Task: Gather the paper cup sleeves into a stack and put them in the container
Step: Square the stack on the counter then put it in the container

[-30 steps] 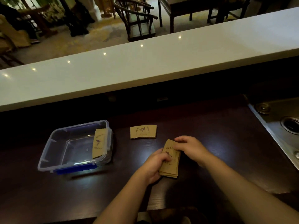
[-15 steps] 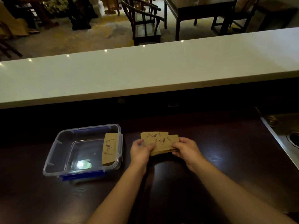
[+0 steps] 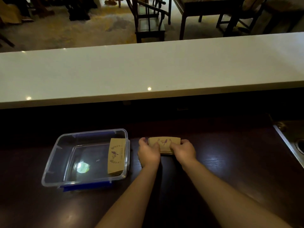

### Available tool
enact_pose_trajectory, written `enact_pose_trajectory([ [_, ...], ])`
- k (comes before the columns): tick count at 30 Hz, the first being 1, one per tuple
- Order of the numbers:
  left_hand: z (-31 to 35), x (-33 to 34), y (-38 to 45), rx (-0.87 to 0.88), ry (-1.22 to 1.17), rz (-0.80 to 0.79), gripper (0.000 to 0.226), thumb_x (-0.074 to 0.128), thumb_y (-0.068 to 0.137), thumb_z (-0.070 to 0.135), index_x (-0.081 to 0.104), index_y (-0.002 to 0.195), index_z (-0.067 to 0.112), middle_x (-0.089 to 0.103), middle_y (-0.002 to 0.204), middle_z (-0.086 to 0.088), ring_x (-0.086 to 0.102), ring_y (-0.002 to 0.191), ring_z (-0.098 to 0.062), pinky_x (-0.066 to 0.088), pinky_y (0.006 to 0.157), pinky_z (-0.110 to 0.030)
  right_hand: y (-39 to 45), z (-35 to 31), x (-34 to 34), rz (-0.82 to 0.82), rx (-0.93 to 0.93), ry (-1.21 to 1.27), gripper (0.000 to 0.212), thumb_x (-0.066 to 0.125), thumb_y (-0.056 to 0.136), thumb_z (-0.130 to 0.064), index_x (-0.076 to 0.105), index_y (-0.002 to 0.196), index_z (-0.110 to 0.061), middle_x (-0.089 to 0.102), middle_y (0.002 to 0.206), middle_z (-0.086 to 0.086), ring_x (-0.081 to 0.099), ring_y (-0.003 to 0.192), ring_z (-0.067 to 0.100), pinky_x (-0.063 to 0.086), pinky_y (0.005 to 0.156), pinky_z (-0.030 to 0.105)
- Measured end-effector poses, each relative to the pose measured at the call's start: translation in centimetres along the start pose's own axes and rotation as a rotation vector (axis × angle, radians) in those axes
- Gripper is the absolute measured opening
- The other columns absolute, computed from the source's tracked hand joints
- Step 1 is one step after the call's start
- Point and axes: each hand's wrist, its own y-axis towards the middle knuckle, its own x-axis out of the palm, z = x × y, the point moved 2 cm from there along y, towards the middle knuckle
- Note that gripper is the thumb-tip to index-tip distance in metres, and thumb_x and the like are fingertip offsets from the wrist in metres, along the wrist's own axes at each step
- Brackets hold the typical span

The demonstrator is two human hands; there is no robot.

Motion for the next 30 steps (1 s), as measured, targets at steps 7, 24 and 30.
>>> enact_pose_trajectory([
  [7, 1.2, -0.4, 2.2, -0.182, -0.025, -0.206, 0.074, 0.069, 0.075, 0.01, 0.037, 0.141, 0.014, 0.058, 0.12, -0.01, 0.058, 0.105, -0.028, 0.054, 0.086, -0.039, 0.8, -1.4, -0.1, -0.152, 0.096, 0.048, 0.028, 0.072, 0.065, -0.01, 0.068, 0.093, -0.01, 0.072, 0.088, 0.007, 0.068, 0.078, 0.021, 0.057, 0.066, 0.031],
  [24, -3.2, -3.2, -4.6, 0.436, 0.044, -0.257, 0.07, 0.062, 0.088, 0.01, 0.032, 0.145, 0.037, 0.04, 0.124, 0.025, 0.046, 0.11, 0.015, 0.042, 0.083, -0.004, -4.0, 4.4, -2.1, -0.046, -0.39, -0.101, 0.071, 0.069, 0.07, -0.022, 0.04, 0.132, -0.042, 0.055, 0.114, -0.011, 0.058, 0.099, 0.008, 0.048, 0.081, 0.026],
  [30, -5.5, -3.4, -6.7, 0.504, 0.216, -0.217, 0.068, 0.051, 0.095, 0.011, 0.022, 0.151, 0.034, 0.035, 0.148, 0.005, 0.045, 0.116, 0.002, 0.037, 0.08, -0.001, -6.2, 6.2, -1.2, -0.038, -0.595, -0.369, 0.074, 0.061, 0.086, -0.014, 0.025, 0.15, -0.024, 0.043, 0.144, 0.004, 0.04, 0.131, 0.019, 0.038, 0.105, 0.033],
])
